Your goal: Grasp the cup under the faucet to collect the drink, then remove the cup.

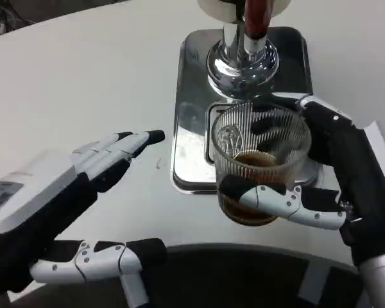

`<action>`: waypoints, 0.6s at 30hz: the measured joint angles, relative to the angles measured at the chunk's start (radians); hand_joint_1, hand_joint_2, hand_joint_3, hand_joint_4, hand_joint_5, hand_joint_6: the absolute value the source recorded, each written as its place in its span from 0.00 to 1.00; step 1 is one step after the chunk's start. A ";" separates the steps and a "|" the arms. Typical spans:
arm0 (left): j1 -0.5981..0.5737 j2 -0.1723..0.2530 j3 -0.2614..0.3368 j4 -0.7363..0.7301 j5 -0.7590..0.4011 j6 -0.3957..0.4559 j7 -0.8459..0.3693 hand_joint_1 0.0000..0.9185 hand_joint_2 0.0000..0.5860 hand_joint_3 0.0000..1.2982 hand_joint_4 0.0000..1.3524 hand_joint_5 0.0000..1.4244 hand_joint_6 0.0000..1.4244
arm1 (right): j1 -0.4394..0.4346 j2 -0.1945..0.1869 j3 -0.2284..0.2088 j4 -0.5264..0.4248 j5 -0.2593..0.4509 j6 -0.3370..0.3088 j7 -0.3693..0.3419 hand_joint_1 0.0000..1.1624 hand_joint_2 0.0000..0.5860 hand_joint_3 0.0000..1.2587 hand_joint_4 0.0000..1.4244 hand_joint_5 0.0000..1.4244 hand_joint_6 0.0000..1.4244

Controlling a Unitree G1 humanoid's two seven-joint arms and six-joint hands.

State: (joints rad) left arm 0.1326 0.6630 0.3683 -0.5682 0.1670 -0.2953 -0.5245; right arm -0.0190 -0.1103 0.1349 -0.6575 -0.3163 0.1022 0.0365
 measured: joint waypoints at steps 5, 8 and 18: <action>0.058 -0.009 0.013 -0.044 0.000 -0.001 0.000 0.00 0.18 0.03 0.00 0.00 0.03 | 0.000 -0.007 0.009 -0.003 0.007 -0.001 0.015 0.84 0.20 0.67 0.68 0.82 0.88; 0.085 -0.015 0.018 -0.069 0.000 -0.001 0.000 0.00 0.18 0.03 0.00 0.00 0.03 | 0.000 -0.015 0.011 -0.004 0.012 -0.001 0.028 0.84 0.20 0.67 0.69 0.82 0.88; 0.137 -0.023 0.047 -0.114 0.004 -0.001 0.000 0.00 0.18 0.02 0.00 0.00 0.02 | 0.001 -0.042 0.025 -0.016 0.032 -0.019 0.069 0.84 0.20 0.67 0.69 0.82 0.89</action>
State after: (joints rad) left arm 0.2692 0.6402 0.4150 -0.6825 0.1714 -0.2960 -0.5245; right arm -0.0177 -0.1522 0.1594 -0.6740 -0.2841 0.0834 0.1059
